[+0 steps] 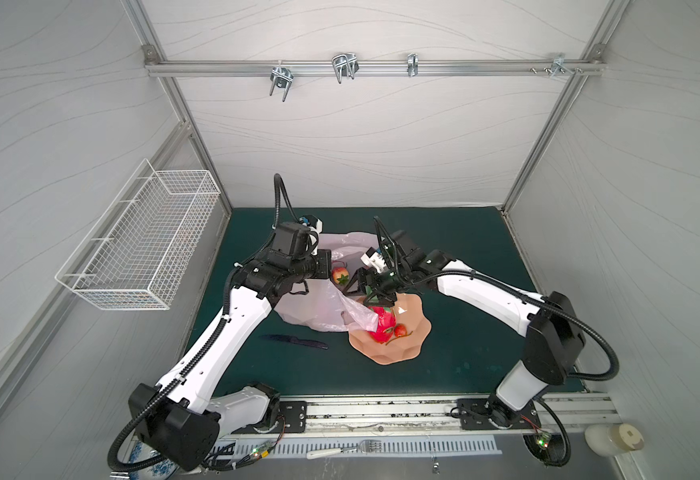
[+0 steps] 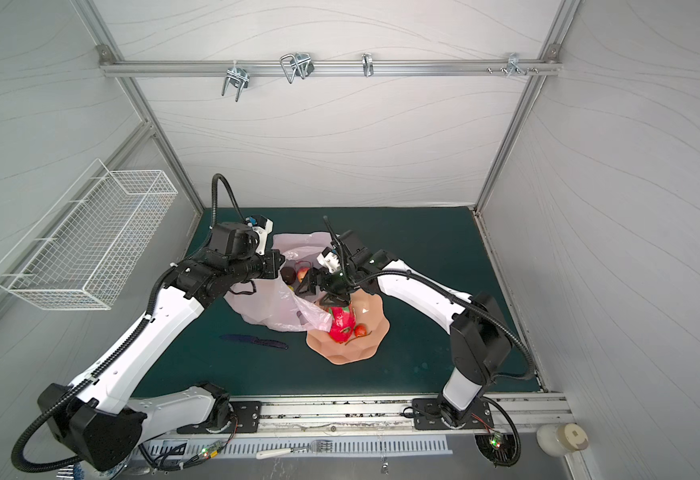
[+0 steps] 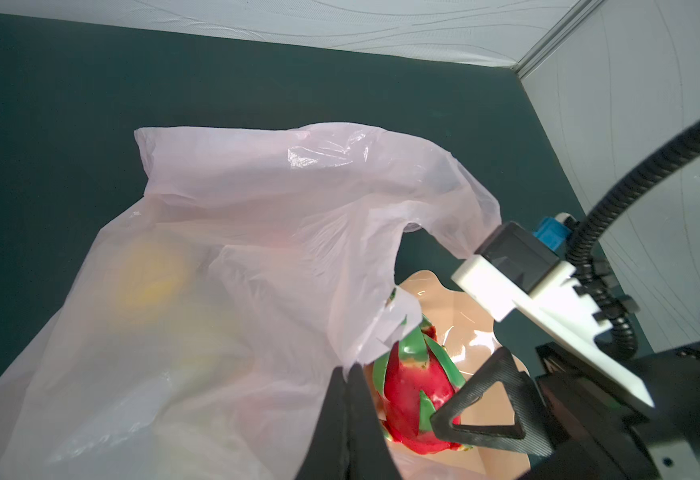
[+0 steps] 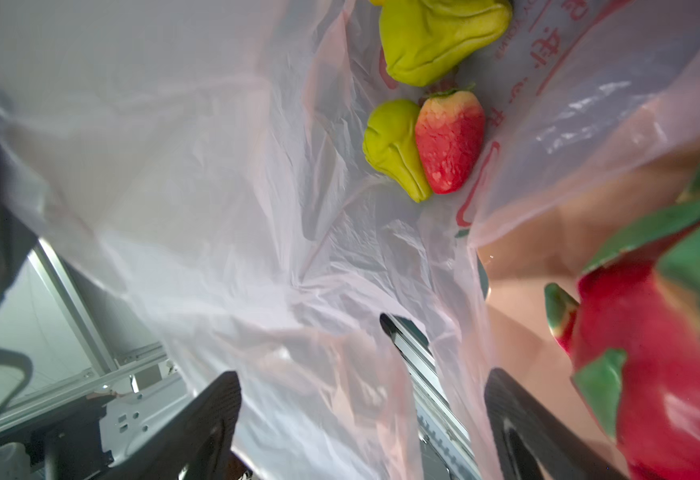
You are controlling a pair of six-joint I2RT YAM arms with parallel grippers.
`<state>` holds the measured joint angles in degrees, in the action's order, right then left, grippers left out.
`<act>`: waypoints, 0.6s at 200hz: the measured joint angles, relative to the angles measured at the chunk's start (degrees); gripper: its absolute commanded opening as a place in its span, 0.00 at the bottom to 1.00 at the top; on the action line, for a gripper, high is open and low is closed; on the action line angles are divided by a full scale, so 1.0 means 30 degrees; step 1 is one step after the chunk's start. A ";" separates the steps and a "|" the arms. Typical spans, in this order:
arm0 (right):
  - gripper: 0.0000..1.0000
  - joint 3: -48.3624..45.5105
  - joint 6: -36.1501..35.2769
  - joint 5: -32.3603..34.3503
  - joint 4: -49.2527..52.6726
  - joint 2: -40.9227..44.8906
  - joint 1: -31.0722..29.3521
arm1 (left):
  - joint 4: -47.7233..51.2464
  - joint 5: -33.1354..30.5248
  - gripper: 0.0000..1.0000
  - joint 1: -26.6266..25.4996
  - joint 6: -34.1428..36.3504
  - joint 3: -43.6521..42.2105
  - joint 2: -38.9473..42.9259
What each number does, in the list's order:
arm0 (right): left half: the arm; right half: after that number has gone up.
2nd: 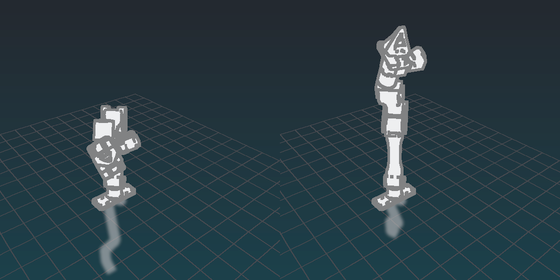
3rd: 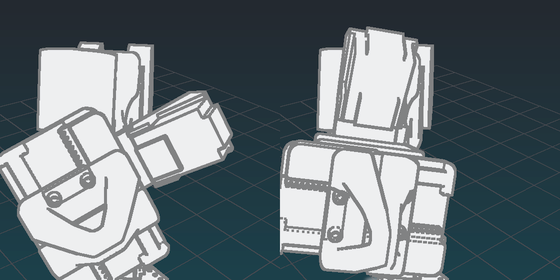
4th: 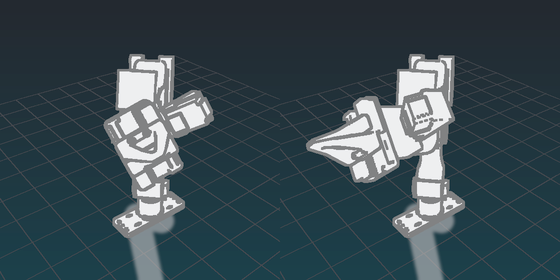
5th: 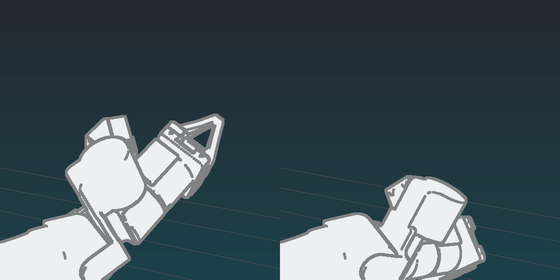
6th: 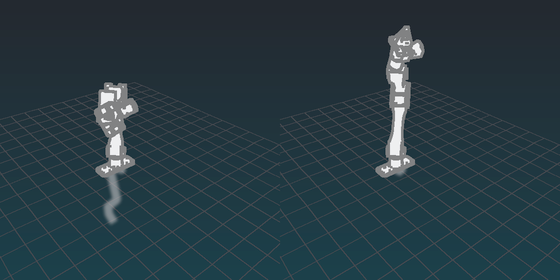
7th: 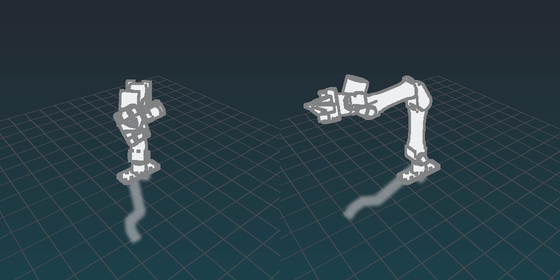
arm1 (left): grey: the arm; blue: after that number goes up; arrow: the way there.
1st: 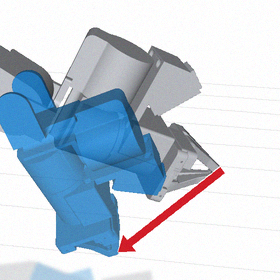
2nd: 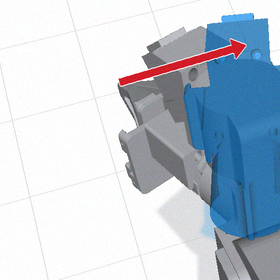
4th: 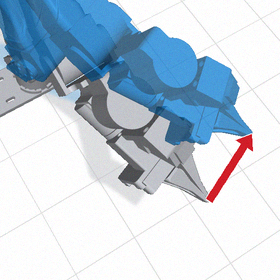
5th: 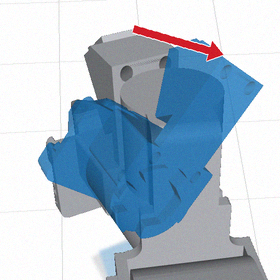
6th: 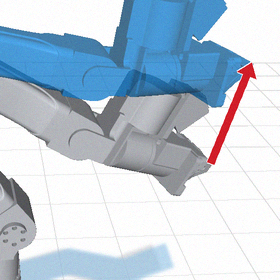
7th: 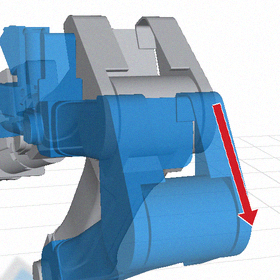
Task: Place the fruits into the plastic bag
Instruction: 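Withdraw the open right gripper from the bag back over the bowl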
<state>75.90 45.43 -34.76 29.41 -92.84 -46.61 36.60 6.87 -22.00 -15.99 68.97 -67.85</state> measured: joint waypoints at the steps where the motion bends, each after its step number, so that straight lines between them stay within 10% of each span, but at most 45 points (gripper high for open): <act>1: 0.93 -0.0022 -0.0022 0.0029 0.0044 0.0029 0.0000 | 0.0000 0.0000 0.00 0.0000 0.0000 0.0000 0.0000; 120: 0.81 -0.3067 -0.9034 0.7009 0.7934 0.4962 0.0430 | -0.0022 0.0357 0.00 0.0000 0.0138 0.0109 0.0000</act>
<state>66.70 18.33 -13.74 53.21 -77.95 -45.32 36.53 7.94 -22.00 -15.57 69.30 -67.85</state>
